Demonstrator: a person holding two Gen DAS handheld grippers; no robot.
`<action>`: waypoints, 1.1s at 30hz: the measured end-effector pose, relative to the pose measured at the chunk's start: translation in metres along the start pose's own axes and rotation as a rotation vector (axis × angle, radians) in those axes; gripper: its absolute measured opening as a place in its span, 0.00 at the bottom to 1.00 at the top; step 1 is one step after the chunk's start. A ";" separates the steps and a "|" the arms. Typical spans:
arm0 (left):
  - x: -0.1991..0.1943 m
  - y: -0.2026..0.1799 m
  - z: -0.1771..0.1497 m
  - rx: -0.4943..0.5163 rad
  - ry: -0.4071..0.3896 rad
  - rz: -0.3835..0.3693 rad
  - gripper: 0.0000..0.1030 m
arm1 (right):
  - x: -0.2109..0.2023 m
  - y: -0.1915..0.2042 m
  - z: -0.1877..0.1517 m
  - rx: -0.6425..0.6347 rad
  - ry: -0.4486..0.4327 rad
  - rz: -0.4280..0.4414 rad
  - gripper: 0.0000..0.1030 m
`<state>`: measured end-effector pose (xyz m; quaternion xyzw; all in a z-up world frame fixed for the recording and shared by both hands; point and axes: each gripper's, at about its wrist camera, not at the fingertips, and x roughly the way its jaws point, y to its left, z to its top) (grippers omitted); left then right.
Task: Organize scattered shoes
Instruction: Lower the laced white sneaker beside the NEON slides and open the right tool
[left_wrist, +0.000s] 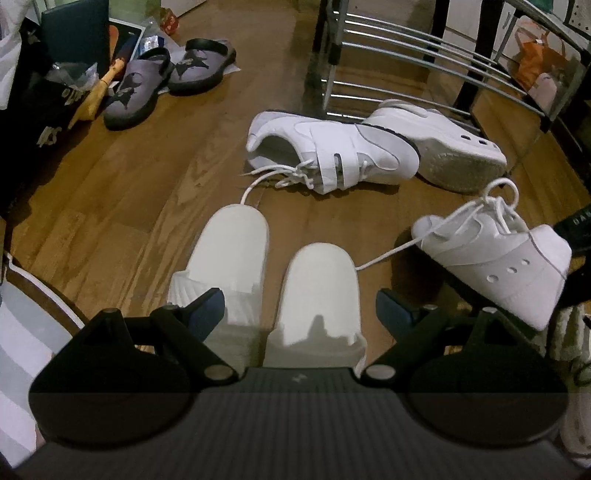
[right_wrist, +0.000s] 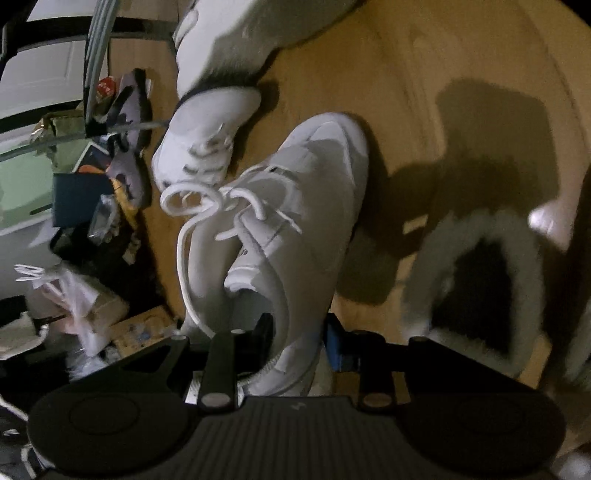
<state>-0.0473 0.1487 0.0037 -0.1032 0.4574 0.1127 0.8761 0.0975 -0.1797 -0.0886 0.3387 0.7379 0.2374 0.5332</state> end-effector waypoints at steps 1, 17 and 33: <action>-0.001 0.001 0.000 0.000 -0.004 0.003 0.87 | 0.002 0.002 -0.004 0.002 0.016 0.012 0.29; -0.002 0.022 0.002 -0.032 -0.004 0.030 0.87 | 0.025 0.106 -0.081 -0.471 0.176 -0.156 0.63; 0.016 0.032 -0.015 0.087 0.252 -0.206 0.91 | 0.114 0.157 -0.156 -1.536 0.233 -0.699 0.49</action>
